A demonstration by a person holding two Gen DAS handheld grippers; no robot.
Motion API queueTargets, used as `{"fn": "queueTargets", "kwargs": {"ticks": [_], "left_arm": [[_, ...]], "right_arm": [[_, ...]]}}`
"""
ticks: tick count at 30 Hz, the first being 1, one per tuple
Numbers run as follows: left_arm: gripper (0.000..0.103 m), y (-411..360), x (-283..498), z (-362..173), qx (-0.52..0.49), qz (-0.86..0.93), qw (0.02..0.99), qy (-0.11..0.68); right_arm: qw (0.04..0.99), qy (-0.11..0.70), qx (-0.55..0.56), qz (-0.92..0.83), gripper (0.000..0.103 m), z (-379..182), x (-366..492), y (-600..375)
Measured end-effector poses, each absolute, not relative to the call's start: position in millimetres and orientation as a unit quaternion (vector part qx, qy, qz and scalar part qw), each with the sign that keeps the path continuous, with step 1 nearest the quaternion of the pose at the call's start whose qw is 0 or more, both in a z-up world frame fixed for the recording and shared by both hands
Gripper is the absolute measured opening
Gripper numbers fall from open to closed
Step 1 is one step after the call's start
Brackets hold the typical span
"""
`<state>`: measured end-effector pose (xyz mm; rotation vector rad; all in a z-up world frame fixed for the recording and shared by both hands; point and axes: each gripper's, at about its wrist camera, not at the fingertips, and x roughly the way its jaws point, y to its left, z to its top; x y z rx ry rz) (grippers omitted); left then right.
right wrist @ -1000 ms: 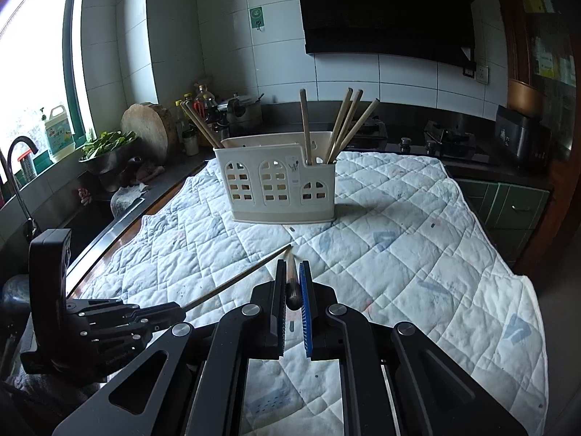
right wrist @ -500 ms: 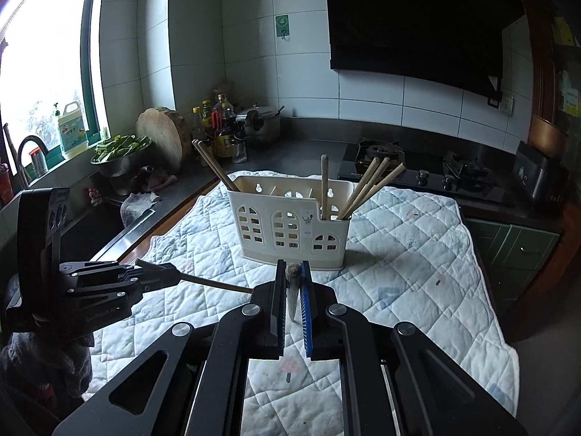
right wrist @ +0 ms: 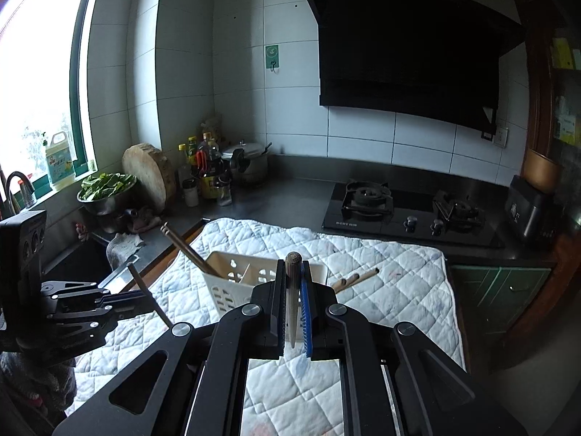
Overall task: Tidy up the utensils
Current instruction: 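Lift the left gripper's chopstick into the holder while the right gripper inserts its own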
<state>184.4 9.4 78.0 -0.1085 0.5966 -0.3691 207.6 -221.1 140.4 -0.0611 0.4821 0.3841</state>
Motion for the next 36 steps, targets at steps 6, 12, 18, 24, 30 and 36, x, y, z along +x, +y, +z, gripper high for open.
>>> {"fn": "queueTargets", "kwargs": {"ticks": [6,12,18,24,30,36], "left_arm": [[0.005,19,185,125,-0.056,-0.173,0.954,0.240],[0.005,28,190,166,-0.057,-0.145,0.971,0.179],[0.005,35,205,173,-0.065,-0.114,0.980,0.152],[0.005,43,225,157,-0.081,-0.085,0.980,0.162],[0.005,51,242,140,-0.096,-0.074,0.975,0.185],[0.006,52,258,123,-0.102,-0.084,0.967,0.217]], "right_arm": [[0.959,0.216,-0.028,0.180,0.007,155,227,-217],[0.964,0.201,-0.012,0.173,0.007,165,245,-216],[0.964,0.199,-0.012,0.178,0.007,165,256,-211],[0.960,0.214,-0.019,0.180,0.007,153,265,-206],[0.955,0.233,-0.024,0.180,0.007,139,272,-203],[0.952,0.247,-0.027,0.179,0.007,130,275,-202]]}}
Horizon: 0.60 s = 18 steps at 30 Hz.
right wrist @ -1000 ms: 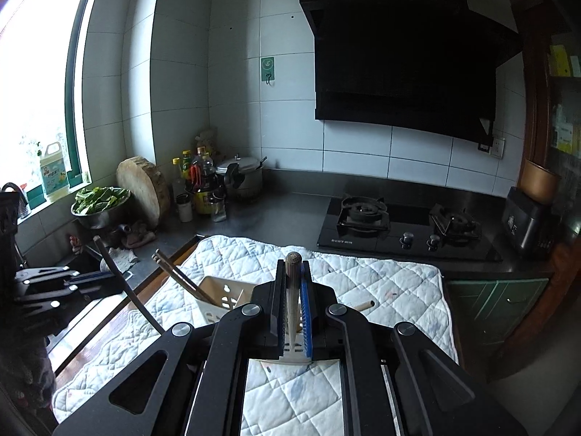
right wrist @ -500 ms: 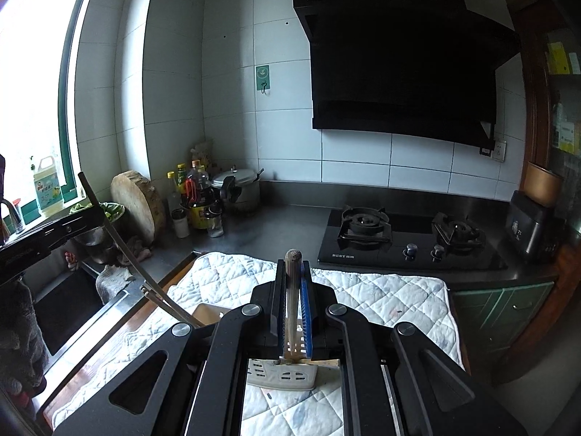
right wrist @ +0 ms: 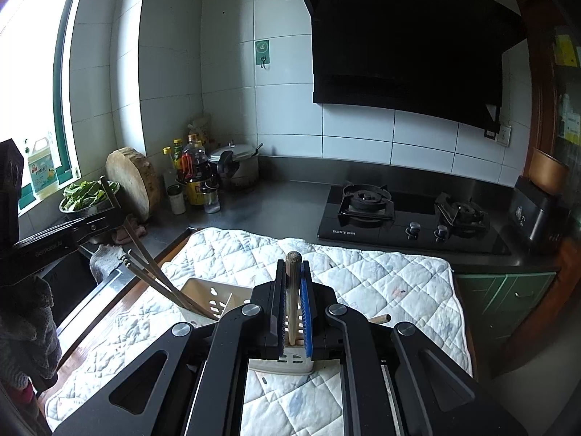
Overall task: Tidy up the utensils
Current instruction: 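Lift the left gripper's chopstick into the holder while the right gripper inserts its own, then open both grippers and withdraw them from the holder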
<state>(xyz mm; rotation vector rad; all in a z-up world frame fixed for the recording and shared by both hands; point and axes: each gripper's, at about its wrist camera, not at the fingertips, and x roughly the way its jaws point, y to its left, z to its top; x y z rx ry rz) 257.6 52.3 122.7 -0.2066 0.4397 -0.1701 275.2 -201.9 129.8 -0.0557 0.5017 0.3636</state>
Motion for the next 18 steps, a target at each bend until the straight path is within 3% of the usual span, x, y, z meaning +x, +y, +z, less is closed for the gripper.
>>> {"fn": "queueTargets", "kwargs": {"ticks": [14,18], "left_arm": [[0.009,50,261,114,-0.097,-0.090,0.962,0.239],[0.025,48,256,118,-0.092,-0.088,0.964,0.233]], "right_arm": [[0.949,0.262,-0.027,0.171,0.007,123,281,-204],[0.951,0.258,-0.026,0.170,0.008,126,277,-205]]}}
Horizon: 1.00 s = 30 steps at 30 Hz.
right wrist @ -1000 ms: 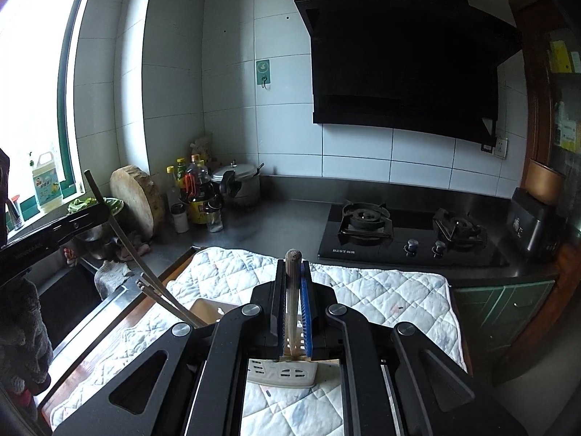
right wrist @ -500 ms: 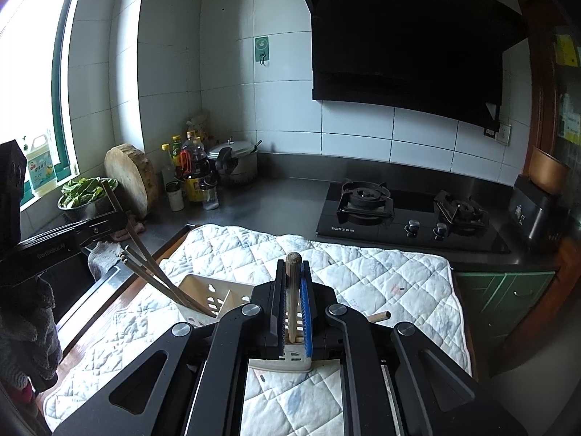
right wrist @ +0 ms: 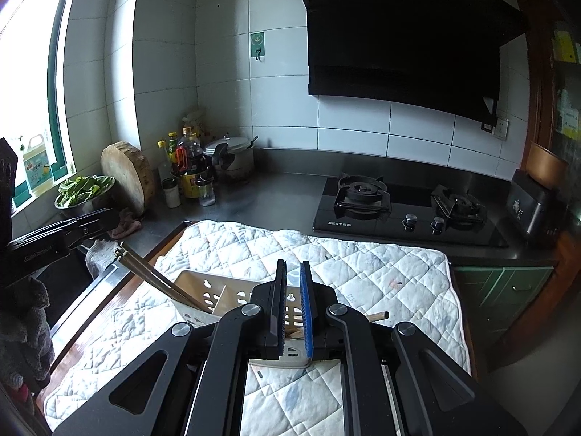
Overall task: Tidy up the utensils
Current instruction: 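Open both grippers and withdraw them from the holder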
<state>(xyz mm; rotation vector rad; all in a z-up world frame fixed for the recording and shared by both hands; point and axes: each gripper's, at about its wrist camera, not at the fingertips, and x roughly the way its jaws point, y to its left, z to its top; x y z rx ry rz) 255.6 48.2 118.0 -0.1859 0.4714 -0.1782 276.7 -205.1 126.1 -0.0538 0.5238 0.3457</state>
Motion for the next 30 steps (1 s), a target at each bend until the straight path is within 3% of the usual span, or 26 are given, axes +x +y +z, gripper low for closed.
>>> {"fn": "queueTargets", "kwargs": {"ticks": [4,6,16,17,30], "left_arm": [[0.030,47,247,123,-0.088,-0.089,0.966,0.228],[0.041,46,240,126,-0.083,-0.087,0.967,0.223],[0.059,43,198,124,-0.069,-0.085,0.970,0.219],[0.065,43,194,122,-0.067,-0.083,0.970,0.219],[0.087,47,141,84,-0.066,-0.067,0.966,0.241]], "right_arm": [[0.953,0.252,-0.021,0.170,0.011,131,270,-209],[0.953,0.249,-0.018,0.172,0.013,133,264,-210],[0.955,0.234,-0.025,0.182,0.030,135,219,-212],[0.955,0.234,-0.026,0.182,0.034,134,214,-212],[0.954,0.256,-0.030,0.157,0.061,87,160,-219]]}}
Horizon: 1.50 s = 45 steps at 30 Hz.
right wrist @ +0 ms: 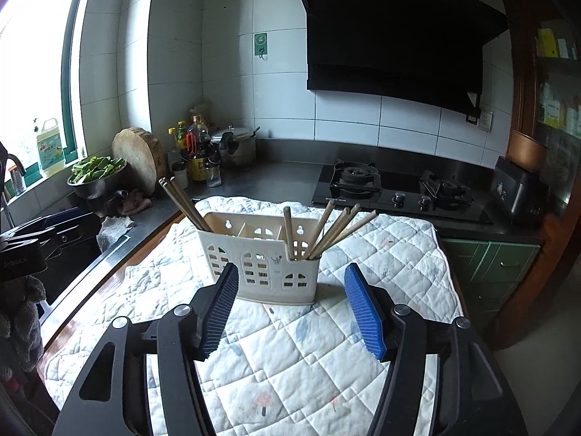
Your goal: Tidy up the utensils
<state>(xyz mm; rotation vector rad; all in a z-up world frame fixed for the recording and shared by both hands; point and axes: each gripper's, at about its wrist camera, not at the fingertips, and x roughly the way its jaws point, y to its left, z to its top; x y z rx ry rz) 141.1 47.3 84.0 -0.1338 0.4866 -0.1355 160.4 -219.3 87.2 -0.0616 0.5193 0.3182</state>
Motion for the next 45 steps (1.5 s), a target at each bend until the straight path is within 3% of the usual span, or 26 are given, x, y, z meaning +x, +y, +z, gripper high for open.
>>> {"fn": "queueTargets", "kwargs": {"ticks": [5,16,45], "left_arm": [[0.094,50,126,65,-0.070,-0.056,0.963,0.253],[0.098,56,96,35,-0.071,-0.032,0.959,0.272],[0.098,50,61,-11,-0.065,0.000,0.949,0.308]], "right_arm": [[0.954,0.256,-0.035,0.152,0.075,74,143,-219],[0.950,0.281,-0.021,0.135,0.087,36,120,-223],[0.938,0.331,0.010,0.104,0.094,-18,90,-242]]}}
